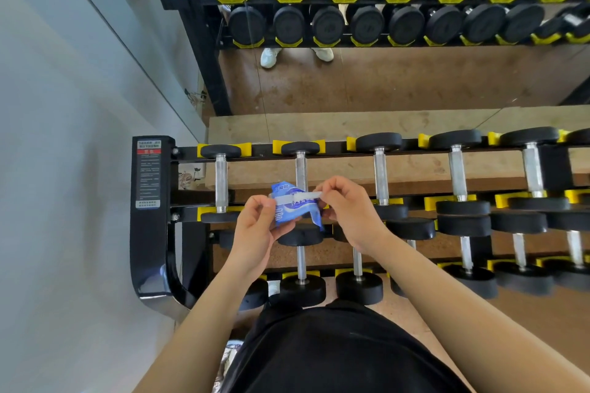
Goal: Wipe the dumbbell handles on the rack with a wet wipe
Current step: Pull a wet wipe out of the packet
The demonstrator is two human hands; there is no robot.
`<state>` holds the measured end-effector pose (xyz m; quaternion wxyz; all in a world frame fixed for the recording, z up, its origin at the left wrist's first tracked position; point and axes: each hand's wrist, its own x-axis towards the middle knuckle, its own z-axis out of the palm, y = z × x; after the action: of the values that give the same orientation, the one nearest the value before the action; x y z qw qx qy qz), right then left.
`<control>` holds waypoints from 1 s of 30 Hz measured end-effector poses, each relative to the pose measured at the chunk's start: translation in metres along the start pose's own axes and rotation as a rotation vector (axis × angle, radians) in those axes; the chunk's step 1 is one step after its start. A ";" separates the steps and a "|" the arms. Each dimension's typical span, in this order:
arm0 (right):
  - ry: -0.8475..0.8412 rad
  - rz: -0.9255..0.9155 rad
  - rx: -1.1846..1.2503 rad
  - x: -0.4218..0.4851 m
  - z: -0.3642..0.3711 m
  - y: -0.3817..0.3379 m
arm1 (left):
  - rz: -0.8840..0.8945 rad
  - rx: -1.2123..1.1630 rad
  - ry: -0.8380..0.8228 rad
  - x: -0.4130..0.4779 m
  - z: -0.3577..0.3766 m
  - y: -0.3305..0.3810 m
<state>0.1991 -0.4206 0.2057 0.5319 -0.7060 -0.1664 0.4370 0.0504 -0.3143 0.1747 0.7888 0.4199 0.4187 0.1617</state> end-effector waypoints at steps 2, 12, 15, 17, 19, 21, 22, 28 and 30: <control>0.014 0.054 0.180 0.000 0.003 -0.001 | 0.029 0.027 0.029 0.002 0.001 0.000; -0.118 -0.191 -0.410 0.003 -0.006 0.007 | 0.059 -0.069 0.025 0.003 0.006 0.007; -0.119 -0.208 -0.494 0.002 -0.003 0.005 | 0.059 -0.021 -0.079 -0.001 0.010 0.008; -0.156 -0.231 -0.507 0.001 0.000 0.004 | 0.022 -0.001 -0.189 -0.004 0.011 0.007; -0.210 -0.226 -0.418 -0.003 0.005 0.002 | -0.038 -0.072 -0.296 -0.003 0.010 0.005; -0.251 -0.167 -0.265 -0.006 0.008 0.000 | -0.081 -0.176 -0.353 -0.003 0.009 0.004; -0.267 -0.134 -0.209 -0.008 0.010 -0.001 | -0.130 -0.251 -0.363 -0.002 0.009 0.003; -0.197 -0.023 0.070 -0.012 0.015 0.004 | -0.306 -0.493 -0.242 -0.003 0.012 0.000; -0.125 -0.010 0.161 -0.013 0.015 0.005 | -0.307 -0.506 -0.186 -0.002 0.010 0.000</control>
<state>0.1785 -0.4225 0.2060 0.5777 -0.6315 -0.1670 0.4895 0.0570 -0.3211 0.1786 0.9186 0.1548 0.3495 0.1004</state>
